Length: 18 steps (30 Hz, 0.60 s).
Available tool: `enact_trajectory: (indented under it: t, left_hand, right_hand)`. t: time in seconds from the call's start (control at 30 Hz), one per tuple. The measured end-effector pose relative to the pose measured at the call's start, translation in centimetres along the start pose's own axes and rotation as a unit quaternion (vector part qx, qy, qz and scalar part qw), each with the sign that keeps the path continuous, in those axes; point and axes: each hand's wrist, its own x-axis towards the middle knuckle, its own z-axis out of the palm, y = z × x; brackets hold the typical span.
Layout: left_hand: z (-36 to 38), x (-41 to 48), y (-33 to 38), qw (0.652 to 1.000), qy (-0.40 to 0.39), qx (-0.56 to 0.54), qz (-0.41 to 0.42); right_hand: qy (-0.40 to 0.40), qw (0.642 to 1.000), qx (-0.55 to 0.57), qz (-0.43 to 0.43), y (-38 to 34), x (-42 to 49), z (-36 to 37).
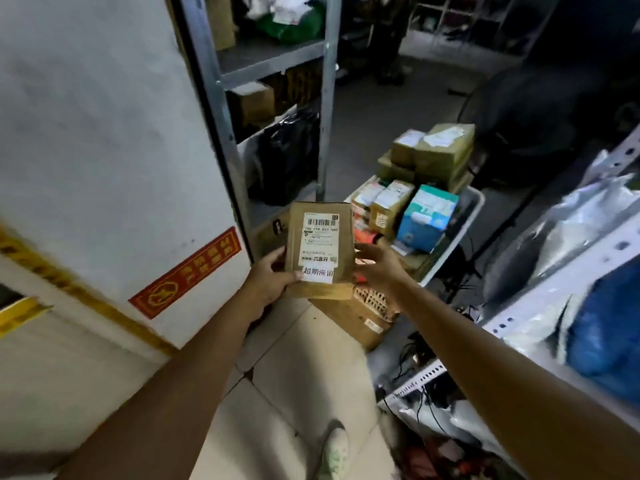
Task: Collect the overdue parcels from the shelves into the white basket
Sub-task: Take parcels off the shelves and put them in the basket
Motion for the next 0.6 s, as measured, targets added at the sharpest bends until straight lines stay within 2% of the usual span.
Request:
enact_trajectory:
  t: [0.3, 0.6]
  left_hand:
    - [5.0, 11.1, 6.9, 0.998, -0.046, 0.034, 0.002]
    - [6.4, 22.3, 11.8, 0.995, -0.087, 0.057, -0.009]
  right_hand:
    - [0.053, 0.997, 0.062, 0.016, -1.9, 8.0, -6.8]
    - [0.111, 0.990, 0.078, 0.031, -4.2, 17.6, -8.7]
